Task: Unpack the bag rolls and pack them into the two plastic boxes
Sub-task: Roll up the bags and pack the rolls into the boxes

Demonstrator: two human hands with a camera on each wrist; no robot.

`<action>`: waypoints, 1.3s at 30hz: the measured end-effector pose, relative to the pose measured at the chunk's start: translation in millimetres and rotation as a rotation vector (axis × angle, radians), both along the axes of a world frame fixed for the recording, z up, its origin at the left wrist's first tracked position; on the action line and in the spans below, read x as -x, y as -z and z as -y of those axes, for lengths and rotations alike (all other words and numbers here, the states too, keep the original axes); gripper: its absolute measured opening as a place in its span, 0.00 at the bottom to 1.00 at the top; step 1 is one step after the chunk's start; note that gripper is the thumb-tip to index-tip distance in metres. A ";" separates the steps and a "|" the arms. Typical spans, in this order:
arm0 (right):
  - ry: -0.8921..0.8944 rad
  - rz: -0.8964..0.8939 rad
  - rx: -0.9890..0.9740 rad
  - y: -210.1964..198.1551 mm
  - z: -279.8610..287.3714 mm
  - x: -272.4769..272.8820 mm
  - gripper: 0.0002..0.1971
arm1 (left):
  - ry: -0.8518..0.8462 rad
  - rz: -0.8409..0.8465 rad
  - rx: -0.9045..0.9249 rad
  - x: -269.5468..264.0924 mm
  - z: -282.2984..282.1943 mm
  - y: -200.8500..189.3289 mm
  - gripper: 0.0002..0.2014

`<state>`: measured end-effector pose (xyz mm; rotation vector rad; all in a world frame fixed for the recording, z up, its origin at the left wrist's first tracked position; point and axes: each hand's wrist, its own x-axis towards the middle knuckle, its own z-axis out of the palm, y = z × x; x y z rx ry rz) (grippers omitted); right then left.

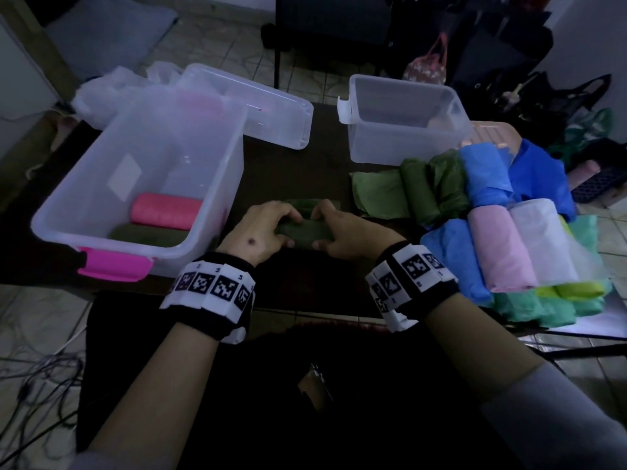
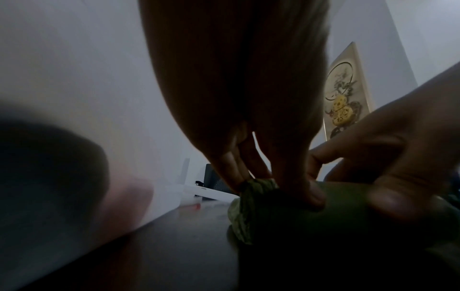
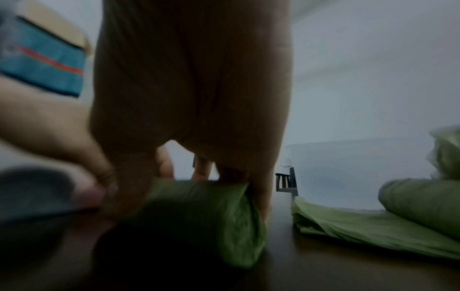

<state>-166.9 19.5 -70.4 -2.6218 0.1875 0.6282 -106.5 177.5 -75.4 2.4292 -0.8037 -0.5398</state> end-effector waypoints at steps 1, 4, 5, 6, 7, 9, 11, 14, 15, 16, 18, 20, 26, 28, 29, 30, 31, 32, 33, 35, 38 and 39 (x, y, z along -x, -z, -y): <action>-0.023 0.023 0.039 3.0 -1.4 1.5 0.32 | -0.003 -0.011 0.002 -0.6 0.3 0.2 0.20; -0.036 0.129 0.092 11.7 -3.9 5.1 0.36 | -0.010 -0.047 -0.003 -1.0 0.3 -1.9 0.20; -0.037 0.146 0.087 13.1 -3.2 5.4 0.34 | 0.002 -0.054 -0.018 -1.1 0.1 -3.7 0.20; -0.037 0.138 0.077 12.7 -1.8 5.0 0.32 | 0.021 -0.058 -0.037 -1.1 0.1 -4.9 0.22; -0.036 0.113 0.064 11.5 -0.4 4.1 0.31 | 0.040 -0.065 -0.053 -1.1 -0.4 -6.0 0.25; -0.045 0.053 0.075 6.9 2.3 1.2 0.31 | 0.063 -0.097 -0.054 -0.2 -1.6 -7.9 0.27; -0.063 0.029 0.129 2.5 4.1 -2.9 0.36 | 0.076 -0.123 -0.044 0.6 -1.7 -8.7 0.26; -0.023 -0.022 0.106 0.7 3.5 -9.7 0.57 | 0.078 -0.140 -0.041 1.7 -1.8 -9.5 0.25; -0.033 -0.047 0.117 2.0 1.6 -11.2 0.62 | 0.075 -0.144 -0.036 2.2 -1.7 -9.9 0.25; -0.056 -0.062 0.143 3.2 -0.7 -12.2 0.64 | 0.072 -0.145 -0.030 2.8 -1.8 -9.9 0.25; -0.083 -0.063 0.171 7.2 -3.6 -14.1 0.61 | 0.066 -0.147 -0.024 3.3 -2.3 -9.6 0.24; -0.063 -0.045 0.156 10.0 -5.8 -14.1 0.55 | 0.055 -0.151 -0.024 4.0 -2.8 -9.5 0.23; -0.089 0.004 0.140 11.9 -3.8 -5.6 0.40 | 0.038 -0.173 -0.028 5.2 0.1 -10.0 0.23; -0.087 0.017 0.088 11.4 -2.5 0.8 0.36 | 0.042 -0.186 -0.037 5.4 1.2 -10.8 0.22; -0.089 0.030 0.067 11.1 -1.7 4.0 0.33 | 0.042 -0.193 -0.038 5.6 1.4 -11.2 0.22; -0.093 0.047 0.049 10.8 -0.8 6.9 0.32 | 0.044 -0.198 -0.041 6.2 1.3 -11.5 0.22; -0.100 0.061 0.036 9.8 -0.1 9.5 0.31 | 0.049 -0.200 -0.044 7.3 1.9 -11.8 0.22; -0.104 0.071 0.024 8.6 0.8 12.3 0.30 | 0.056 -0.198 -0.048 9.1 2.5 -12.3 0.22; -0.102 0.074 0.013 6.7 1.7 14.2 0.30 | 0.062 -0.188 -0.053 11.1 3.7 -13.8 0.22; -0.075 0.070 -0.016 0.2 3.5 15.9 0.29 | 0.044 -0.150 -0.037 15.1 6.0 -22.1 0.23; 0.024 0.110 -0.112 -15.2 5.3 10.0 0.26 | -0.046 -0.058 0.109 18.1 5.2 -52.2 0.23; 0.059 0.132 -0.149 -22.0 4.7 5.7 0.25 | -0.091 -0.009 0.187 17.7 2.0 -64.8 0.22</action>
